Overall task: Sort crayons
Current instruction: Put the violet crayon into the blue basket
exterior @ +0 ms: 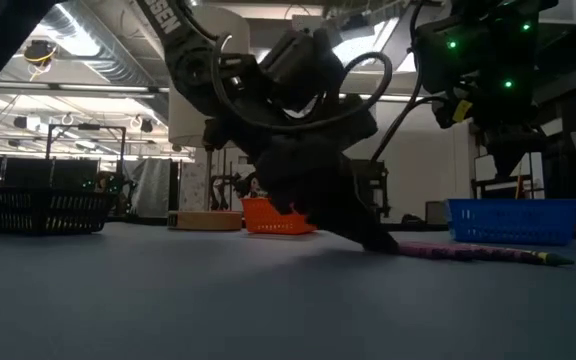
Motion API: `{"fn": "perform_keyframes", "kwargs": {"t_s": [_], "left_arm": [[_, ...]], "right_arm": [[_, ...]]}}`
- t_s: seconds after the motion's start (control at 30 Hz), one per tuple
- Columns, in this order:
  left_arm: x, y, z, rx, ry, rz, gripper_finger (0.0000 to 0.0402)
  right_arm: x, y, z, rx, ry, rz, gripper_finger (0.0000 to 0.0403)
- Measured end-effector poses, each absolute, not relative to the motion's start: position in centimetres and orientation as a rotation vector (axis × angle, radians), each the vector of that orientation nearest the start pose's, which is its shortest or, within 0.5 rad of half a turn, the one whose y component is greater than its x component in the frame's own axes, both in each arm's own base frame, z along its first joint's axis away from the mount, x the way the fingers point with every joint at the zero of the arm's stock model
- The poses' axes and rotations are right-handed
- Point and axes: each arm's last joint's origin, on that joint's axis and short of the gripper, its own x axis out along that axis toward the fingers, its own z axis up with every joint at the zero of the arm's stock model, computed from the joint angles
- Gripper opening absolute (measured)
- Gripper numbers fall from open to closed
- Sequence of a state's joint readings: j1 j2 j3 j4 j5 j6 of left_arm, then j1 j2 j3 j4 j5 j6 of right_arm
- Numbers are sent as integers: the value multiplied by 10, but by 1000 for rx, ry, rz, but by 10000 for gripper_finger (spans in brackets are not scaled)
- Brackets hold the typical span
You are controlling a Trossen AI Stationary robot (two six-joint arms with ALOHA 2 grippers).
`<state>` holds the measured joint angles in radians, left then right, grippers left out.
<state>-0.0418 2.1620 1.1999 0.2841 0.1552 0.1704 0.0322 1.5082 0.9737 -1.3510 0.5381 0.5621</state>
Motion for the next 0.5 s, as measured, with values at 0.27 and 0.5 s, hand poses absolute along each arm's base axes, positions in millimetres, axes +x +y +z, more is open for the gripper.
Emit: {"fn": "perform_keyframes", "kwargs": {"t_s": [0.27, 0.5], "left_arm": [[428, -17, 92, 109, 718, -244, 144], [427, -17, 92, 109, 725, -245, 112]], "right_arm": [[217, -8, 206, -140, 1629, -823, 124], [216, -7, 205, -95, 1652, -795, 124]]}}
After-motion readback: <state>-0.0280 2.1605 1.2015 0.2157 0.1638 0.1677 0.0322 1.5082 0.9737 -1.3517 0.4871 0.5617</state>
